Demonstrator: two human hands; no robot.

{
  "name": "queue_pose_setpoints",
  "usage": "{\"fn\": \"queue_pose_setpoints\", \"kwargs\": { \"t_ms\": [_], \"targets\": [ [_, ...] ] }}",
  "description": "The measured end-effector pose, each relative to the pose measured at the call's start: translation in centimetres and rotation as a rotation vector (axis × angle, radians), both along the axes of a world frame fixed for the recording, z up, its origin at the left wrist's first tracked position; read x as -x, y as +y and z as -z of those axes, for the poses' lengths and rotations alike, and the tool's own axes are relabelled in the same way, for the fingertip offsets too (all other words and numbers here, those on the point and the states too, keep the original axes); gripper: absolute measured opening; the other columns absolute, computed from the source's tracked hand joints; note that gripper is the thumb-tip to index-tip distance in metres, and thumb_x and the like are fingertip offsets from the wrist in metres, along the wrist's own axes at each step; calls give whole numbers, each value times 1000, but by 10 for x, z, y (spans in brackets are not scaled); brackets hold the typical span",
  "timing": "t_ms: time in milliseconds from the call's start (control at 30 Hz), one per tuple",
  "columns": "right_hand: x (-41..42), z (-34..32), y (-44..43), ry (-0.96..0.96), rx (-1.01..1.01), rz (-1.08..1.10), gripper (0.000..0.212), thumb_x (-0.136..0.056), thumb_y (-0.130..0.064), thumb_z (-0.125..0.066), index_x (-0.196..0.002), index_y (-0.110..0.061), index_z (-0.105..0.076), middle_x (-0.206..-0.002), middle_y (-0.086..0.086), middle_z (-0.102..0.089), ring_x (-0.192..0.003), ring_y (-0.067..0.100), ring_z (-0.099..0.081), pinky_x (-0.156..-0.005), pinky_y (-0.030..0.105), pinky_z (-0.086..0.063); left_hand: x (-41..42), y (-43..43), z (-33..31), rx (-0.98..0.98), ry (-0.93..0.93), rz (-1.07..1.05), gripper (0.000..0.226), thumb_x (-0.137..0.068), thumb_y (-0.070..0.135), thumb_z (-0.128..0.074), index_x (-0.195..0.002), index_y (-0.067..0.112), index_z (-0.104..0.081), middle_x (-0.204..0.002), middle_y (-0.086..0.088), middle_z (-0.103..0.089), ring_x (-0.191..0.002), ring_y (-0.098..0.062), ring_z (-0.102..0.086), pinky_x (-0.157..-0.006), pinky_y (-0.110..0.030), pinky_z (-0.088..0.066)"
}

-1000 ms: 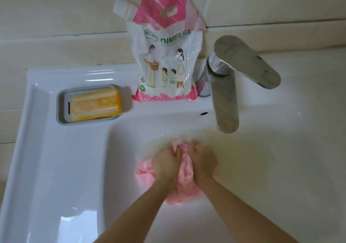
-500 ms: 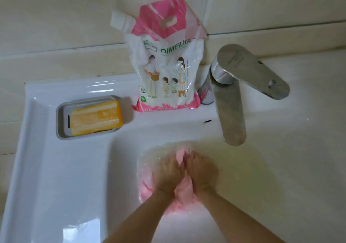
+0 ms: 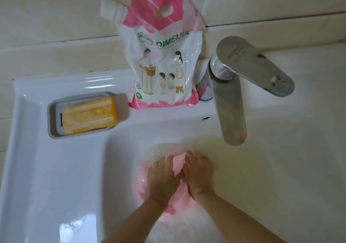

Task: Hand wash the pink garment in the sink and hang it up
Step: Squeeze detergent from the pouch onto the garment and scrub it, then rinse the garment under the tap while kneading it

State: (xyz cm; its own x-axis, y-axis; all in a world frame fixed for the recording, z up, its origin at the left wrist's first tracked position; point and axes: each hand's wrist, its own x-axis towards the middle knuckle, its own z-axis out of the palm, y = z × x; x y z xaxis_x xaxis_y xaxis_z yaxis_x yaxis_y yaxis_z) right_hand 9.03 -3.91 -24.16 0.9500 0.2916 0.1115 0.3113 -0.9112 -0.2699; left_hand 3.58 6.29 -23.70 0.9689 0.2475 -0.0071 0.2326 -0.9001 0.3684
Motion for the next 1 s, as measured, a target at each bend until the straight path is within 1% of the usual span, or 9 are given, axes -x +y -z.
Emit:
{"fn": "queue_pose_setpoints", "kwargs": {
  "t_ms": [133,233,300,367,500,667,833,900,1000],
  "targets": [
    [-12,-13,5,208,-172,42,36,-83,-32,-39,-57,-16,-60,-52,3,-59,-45,23,-56,-43,22,-37,-21,5,-23,101,249,-58,68,-96,52,-18,-80,10,-69,-50,-6,-59,-39,-24,-56,-38,-24,-42],
    [-12,-30,-18,457,-398,112,24,-91,-46,-48,-87,-23,-55,-76,-4,-63,-67,18,-57,-61,30,-39,-18,13,-41,208,270,-189,77,-74,62,-13,-92,13,-69,-76,-14,-70,-71,-35,-66,-57,-29,-39],
    [-1,-34,-45,428,-495,128,23,-95,-45,-44,-90,-25,-53,-79,-10,-60,-71,15,-56,-66,28,-38,-8,20,-54,217,168,-280,81,-68,63,-13,-97,14,-70,-86,-19,-71,-84,-39,-65,-63,-32,-40],
    [15,-32,-67,275,-379,88,41,-95,-44,-33,-78,-18,-60,-74,-4,-62,-68,19,-58,-63,24,-33,5,28,-71,222,97,-325,74,-70,61,-20,-97,14,-71,-85,-22,-70,-85,-42,-64,-65,-34,-43],
    [21,-12,-79,273,-21,-170,32,-81,-28,-41,-89,-20,-70,-92,-4,-70,-80,23,-61,-72,30,-32,34,47,-88,227,77,-366,73,-69,60,-17,-82,8,-66,-77,-21,-69,-77,-42,-64,-60,-32,-40],
    [1,-21,-77,220,198,-275,24,-75,-29,-43,-73,-24,-66,-72,-5,-65,-73,21,-58,-65,34,-26,54,48,-103,244,97,-483,74,-69,61,-16,-91,15,-70,-80,-14,-71,-79,-36,-65,-67,-38,-50],
    [-7,-29,-80,301,110,-185,8,-71,-27,-62,-66,-20,-62,-70,1,-55,-65,25,-55,-61,34,-41,65,39,-127,221,108,-502,79,-65,62,-11,-101,18,-65,-82,-11,-70,-78,-34,-62,-61,-30,-33],
    [-6,-34,-87,401,18,-174,20,-61,-18,-81,-70,-19,-64,-71,1,-59,-65,26,-60,-58,34,-49,71,40,-133,234,128,-478,83,-65,67,-10,-106,19,-64,-84,-10,-71,-79,-33,-63,-62,-29,-34],
    [0,-53,-109,525,-72,-144,15,-77,-14,-73,-91,-14,-67,-86,5,-63,-81,27,-61,-73,33,-47,76,44,-135,239,175,-420,92,-63,76,-9,-116,20,-59,-89,-10,-71,-84,-34,-64,-64,-29,-36]
  ]
}}
